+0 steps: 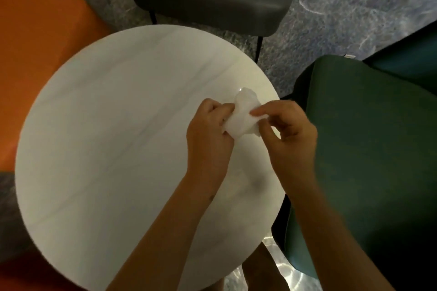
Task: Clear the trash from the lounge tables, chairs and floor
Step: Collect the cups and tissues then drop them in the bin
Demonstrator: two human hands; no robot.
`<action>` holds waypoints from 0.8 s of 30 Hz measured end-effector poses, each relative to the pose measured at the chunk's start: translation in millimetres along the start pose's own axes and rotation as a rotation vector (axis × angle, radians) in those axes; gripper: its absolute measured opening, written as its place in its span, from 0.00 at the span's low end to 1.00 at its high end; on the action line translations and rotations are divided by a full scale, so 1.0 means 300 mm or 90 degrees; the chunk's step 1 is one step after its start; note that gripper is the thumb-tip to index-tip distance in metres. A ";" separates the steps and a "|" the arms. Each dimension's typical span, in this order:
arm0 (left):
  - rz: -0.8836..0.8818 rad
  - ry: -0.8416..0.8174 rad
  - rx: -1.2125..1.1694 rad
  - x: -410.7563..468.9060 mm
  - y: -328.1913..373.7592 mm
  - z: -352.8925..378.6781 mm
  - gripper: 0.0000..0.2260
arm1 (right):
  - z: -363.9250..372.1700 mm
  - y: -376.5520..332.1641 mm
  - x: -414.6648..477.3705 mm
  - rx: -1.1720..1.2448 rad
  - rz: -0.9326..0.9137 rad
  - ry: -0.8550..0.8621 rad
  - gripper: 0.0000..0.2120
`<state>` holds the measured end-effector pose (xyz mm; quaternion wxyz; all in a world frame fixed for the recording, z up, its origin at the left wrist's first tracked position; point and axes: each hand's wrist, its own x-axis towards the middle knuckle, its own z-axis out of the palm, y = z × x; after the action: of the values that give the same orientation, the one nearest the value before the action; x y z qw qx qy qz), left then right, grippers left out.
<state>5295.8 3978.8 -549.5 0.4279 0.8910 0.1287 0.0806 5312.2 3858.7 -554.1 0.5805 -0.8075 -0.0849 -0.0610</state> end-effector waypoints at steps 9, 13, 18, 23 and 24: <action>-0.031 0.050 0.008 -0.010 -0.102 -0.036 0.09 | 0.117 0.048 -0.041 -0.373 -0.094 -0.097 0.11; 0.031 0.043 0.053 -0.032 -0.120 -0.052 0.10 | 0.132 0.046 -0.055 -0.482 -0.113 -0.178 0.16; 0.120 -0.049 0.142 -0.041 -0.135 -0.047 0.14 | 0.150 0.043 -0.052 -0.507 -0.095 -0.272 0.22; 0.130 -0.105 0.166 -0.028 -0.145 -0.049 0.18 | 0.109 0.049 -0.050 -0.457 -0.145 -0.075 0.14; 0.137 -0.109 0.178 -0.026 -0.146 -0.046 0.18 | 0.102 0.050 -0.054 -0.452 -0.112 -0.039 0.16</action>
<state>5278.0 4013.1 -575.6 0.2980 0.9540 0.0060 0.0308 5299.4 3882.0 -580.8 0.2541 -0.9496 -0.1451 -0.1121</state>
